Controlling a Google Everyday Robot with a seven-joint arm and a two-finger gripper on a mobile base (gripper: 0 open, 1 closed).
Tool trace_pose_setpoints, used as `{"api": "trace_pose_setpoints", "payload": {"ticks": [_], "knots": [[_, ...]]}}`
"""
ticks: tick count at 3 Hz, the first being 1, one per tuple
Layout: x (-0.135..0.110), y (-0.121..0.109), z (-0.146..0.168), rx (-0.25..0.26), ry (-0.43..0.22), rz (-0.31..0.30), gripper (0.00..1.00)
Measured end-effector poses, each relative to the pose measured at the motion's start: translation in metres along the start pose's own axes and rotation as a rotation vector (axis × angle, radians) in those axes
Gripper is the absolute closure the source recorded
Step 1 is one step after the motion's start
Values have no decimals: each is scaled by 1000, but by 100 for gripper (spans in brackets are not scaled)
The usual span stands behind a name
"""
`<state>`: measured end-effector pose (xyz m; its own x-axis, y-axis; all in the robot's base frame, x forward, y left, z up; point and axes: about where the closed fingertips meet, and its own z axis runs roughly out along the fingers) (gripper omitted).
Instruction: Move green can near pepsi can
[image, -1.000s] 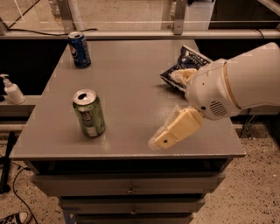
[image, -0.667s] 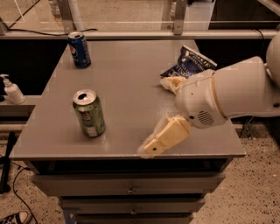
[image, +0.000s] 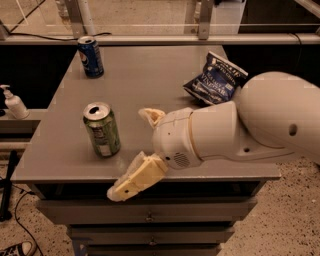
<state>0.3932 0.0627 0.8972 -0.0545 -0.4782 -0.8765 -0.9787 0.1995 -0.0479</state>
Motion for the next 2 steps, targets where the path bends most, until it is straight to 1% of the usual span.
{"api": "trace_pose_setpoints", "payload": {"ticks": [1,2], "knots": [[-12,3,39,-5,-76,-15,0],[-21,-10,67,18,-132,-43,0]]}}
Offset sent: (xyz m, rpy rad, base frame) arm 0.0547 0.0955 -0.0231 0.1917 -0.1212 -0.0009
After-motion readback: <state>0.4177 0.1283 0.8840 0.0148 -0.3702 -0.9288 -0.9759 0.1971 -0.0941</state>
